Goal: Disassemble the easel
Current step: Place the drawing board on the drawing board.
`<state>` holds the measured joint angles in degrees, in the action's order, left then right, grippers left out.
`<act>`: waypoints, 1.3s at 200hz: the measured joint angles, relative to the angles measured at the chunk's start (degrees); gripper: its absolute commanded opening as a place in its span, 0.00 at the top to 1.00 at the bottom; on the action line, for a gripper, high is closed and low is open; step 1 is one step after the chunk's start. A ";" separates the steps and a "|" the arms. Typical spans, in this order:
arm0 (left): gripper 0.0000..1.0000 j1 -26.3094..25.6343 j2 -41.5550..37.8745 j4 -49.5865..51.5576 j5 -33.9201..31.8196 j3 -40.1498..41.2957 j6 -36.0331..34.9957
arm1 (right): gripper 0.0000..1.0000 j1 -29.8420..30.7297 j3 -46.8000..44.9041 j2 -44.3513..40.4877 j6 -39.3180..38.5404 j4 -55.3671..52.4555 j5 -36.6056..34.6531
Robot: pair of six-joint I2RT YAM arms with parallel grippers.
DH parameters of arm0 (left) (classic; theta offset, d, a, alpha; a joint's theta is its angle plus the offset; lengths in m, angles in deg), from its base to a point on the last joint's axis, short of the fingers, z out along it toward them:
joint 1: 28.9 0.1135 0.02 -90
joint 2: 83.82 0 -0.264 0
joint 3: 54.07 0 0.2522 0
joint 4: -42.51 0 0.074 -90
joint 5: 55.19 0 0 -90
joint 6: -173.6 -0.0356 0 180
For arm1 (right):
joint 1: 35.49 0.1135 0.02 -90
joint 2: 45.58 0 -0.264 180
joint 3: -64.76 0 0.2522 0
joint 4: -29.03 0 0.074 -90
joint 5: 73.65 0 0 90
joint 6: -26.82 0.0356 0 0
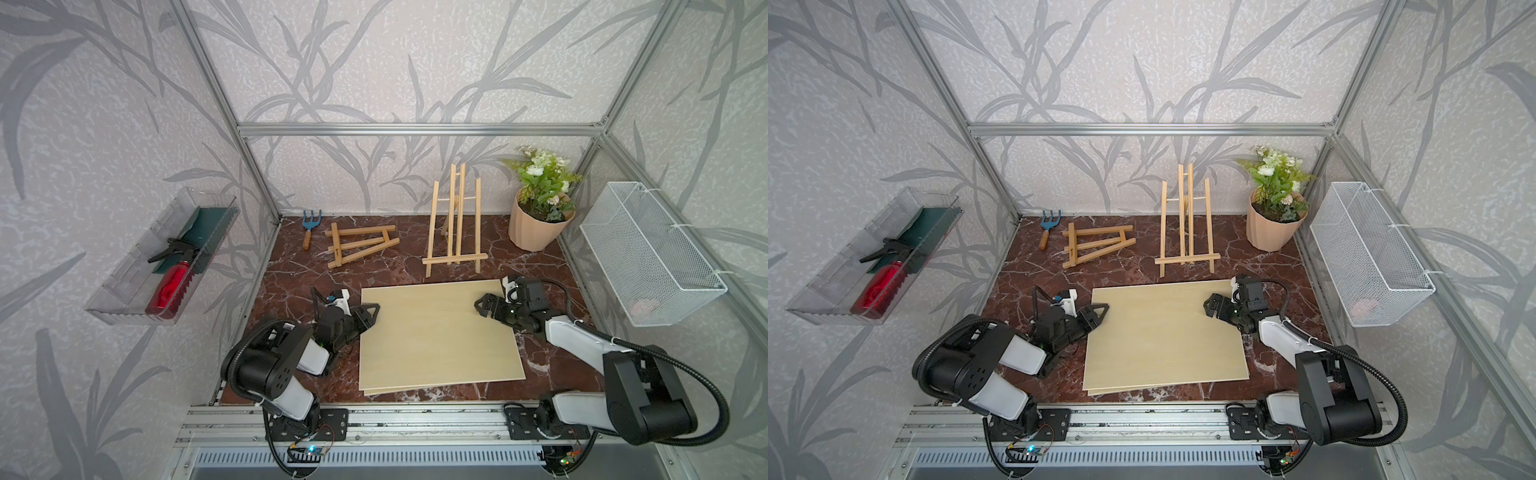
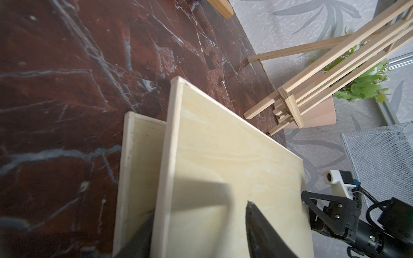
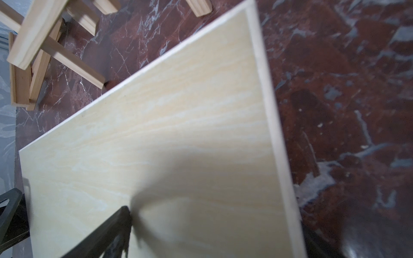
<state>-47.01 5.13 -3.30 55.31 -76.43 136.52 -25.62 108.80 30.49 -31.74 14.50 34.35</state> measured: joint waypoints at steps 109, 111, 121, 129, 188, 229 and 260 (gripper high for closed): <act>0.35 -6.60 -17.81 33.55 -9.29 -4.98 -4.35 | 0.01 -0.07 0.61 0.79 0.63 -0.11 1.44; 0.35 -6.69 -18.03 33.90 -9.44 -5.03 -4.35 | 0.01 -0.07 0.61 0.79 0.66 -0.15 1.53; 0.33 -7.43 -20.22 37.42 -10.47 -5.29 -4.28 | 0.01 -0.13 0.61 0.79 0.92 -0.22 1.97; 0.32 -7.96 -21.79 39.80 -11.17 -5.31 -4.31 | 0.01 -0.17 0.61 0.79 1.11 -0.33 2.34; 0.28 -10.62 -24.79 48.72 -14.19 -7.43 -4.85 | 0.01 -0.81 0.74 0.74 1.57 -0.85 3.48; 0.27 -13.49 -23.56 52.65 -17.64 -10.16 -4.46 | 0.01 -1.03 0.83 -0.35 1.53 -3.02 1.18; 0.26 -15.87 -24.06 55.49 -20.65 -10.93 -5.20 | 0.01 -1.05 1.09 -1.46 1.79 -5.53 -0.46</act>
<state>-62.88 -18.94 52.20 34.65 -87.36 131.32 -26.67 109.89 29.03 -29.95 8.97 33.89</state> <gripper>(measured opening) 0.736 0.992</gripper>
